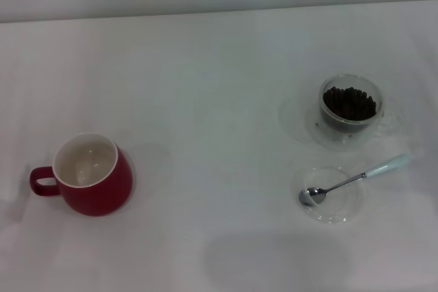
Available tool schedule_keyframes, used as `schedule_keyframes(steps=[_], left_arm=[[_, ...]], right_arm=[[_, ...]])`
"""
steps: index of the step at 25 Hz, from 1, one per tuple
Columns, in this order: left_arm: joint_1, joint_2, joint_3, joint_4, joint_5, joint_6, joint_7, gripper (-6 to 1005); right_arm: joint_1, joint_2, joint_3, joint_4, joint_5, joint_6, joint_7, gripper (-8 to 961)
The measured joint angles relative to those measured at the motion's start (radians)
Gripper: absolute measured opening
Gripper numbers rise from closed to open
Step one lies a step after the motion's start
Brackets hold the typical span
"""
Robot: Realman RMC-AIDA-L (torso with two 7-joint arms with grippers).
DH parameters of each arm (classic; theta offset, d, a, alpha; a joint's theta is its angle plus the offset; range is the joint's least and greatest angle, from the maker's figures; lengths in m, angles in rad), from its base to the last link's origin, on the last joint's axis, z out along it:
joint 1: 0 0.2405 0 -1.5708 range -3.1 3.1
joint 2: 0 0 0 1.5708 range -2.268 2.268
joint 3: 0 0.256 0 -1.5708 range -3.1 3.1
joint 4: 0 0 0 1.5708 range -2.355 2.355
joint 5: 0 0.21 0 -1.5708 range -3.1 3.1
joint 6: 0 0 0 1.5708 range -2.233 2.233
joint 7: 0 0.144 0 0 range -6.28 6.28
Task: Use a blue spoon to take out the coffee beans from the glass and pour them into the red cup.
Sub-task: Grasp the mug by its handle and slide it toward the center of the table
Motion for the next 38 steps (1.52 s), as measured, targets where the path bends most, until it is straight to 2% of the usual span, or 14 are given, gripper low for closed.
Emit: schedule_keyframes(steps=[6,18,24,38], left_arm=[[0.046,0.0,0.015,-0.026,0.047,-0.004,0.001,816],[0.082,-0.002,0.075,-0.042,0.063,0.046,0.001,815],[0.074,-0.002,0.076,-0.062,0.062,0.114,0.002,815],[0.024,0.002,0.077,-0.08,0.064,0.175,0.001,814]], right_arm=[[-0.003,0.0,0.0,-0.001,0.0,0.0,0.0,874],[-0.008,0.0,0.0,0.0,0.0,-0.002,-0.002,873],[-0.012,0.0,0.0,0.0,0.0,0.001,0.0,873],[-0.018,0.0,0.007,0.0,0.001,0.005,0.002,873]])
